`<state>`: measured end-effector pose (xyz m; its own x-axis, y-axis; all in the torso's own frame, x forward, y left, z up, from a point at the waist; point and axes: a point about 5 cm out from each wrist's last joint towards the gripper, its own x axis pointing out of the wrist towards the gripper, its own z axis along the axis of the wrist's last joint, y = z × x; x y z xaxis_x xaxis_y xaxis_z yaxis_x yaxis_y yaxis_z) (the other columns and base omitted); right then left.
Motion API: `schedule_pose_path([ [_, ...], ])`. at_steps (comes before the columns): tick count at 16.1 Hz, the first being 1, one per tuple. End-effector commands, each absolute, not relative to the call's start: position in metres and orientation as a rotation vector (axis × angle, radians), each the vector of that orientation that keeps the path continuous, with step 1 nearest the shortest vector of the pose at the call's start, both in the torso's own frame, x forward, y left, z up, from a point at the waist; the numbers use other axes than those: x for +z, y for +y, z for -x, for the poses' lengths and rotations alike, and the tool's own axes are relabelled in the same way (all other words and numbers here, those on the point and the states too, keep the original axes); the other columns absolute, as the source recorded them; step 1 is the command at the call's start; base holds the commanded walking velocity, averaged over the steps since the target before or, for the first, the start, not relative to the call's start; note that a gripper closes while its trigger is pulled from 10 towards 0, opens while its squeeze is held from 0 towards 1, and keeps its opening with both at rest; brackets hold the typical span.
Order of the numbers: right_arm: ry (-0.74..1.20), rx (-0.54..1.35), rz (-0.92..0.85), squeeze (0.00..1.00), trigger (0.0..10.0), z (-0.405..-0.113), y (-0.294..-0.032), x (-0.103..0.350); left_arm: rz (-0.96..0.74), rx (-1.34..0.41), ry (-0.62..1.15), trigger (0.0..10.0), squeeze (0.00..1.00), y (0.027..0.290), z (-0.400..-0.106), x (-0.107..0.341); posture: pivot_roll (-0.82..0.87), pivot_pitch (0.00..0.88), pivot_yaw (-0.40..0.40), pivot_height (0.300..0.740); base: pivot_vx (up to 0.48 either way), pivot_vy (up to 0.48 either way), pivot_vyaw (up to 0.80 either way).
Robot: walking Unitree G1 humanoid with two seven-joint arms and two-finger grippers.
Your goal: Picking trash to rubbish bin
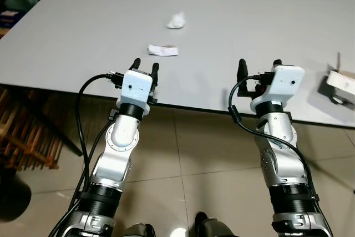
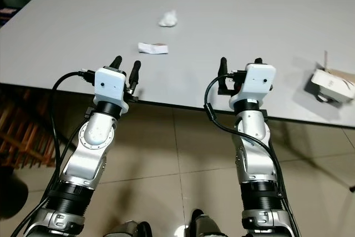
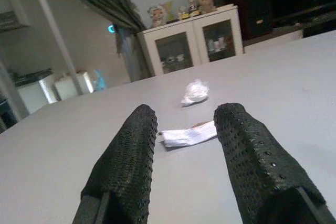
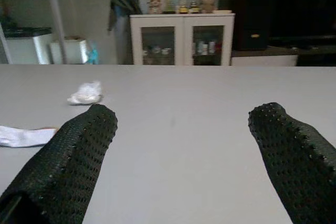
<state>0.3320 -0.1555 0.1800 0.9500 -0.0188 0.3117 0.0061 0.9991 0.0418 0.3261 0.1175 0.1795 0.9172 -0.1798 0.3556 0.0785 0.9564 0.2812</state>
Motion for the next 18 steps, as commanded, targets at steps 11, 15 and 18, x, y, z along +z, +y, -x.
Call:
schedule_pose_path([
  [11, -0.312, -0.003, -0.049, 0.0, 10.0, -0.331, -0.1531, 0.1797, -0.283, -0.125, -0.388, 10.0, 0.0, 0.1195, -0.3244, 0.1785, -0.02, 0.169, 0.012, 0.74, 0.0, -0.356, -0.22],
  [15, -0.314, -0.001, -0.05, 0.0, 10.0, -0.331, -0.1523, 0.1797, -0.283, -0.125, -0.394, 10.0, 0.0, 0.1192, -0.3251, 0.1801, -0.02, 0.161, 0.015, 0.74, 0.0, -0.359, 0.0],
  [18, -0.317, -0.001, -0.053, 0.0, 10.0, -0.331, -0.1516, 0.1798, -0.285, -0.126, -0.396, 10.0, 0.0, 0.1195, -0.3254, 0.1804, -0.02, 0.159, 0.016, 0.74, 0.0, -0.356, 0.0],
])
